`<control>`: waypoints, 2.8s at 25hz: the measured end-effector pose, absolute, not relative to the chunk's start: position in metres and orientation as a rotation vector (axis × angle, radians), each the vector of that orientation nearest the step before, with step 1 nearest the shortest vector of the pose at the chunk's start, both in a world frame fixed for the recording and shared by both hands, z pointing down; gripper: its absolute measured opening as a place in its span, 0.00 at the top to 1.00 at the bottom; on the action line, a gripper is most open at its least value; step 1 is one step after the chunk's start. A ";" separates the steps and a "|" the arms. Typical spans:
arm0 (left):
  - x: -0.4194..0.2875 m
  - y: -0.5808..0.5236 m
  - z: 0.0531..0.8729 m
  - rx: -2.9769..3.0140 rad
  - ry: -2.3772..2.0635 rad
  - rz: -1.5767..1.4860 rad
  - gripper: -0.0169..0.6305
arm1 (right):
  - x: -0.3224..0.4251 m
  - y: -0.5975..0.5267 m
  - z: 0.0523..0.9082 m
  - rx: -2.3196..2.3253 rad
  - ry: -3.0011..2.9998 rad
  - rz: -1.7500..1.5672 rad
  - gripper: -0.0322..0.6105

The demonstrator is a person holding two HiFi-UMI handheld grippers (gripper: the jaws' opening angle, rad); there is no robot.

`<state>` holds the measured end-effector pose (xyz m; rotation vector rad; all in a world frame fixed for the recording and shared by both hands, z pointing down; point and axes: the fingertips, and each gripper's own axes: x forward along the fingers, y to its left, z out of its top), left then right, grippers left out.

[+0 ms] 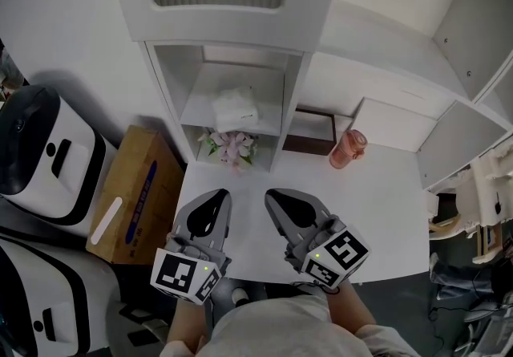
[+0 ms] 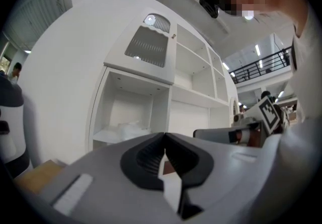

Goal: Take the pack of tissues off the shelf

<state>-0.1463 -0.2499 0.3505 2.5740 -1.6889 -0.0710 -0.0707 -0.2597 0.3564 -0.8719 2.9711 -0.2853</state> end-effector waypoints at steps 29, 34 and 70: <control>-0.160 -0.320 0.363 2.416 -1.897 0.056 0.88 | -0.071 -0.329 0.369 -0.690 2.997 -0.379 0.95; -0.172 -0.332 0.366 2.382 -1.911 0.030 0.83 | -0.073 -0.331 0.371 -0.682 2.999 -0.387 0.95; -0.189 -0.425 0.408 2.346 -1.855 0.172 0.73 | -0.050 -0.367 0.385 -0.840 2.968 -0.435 0.95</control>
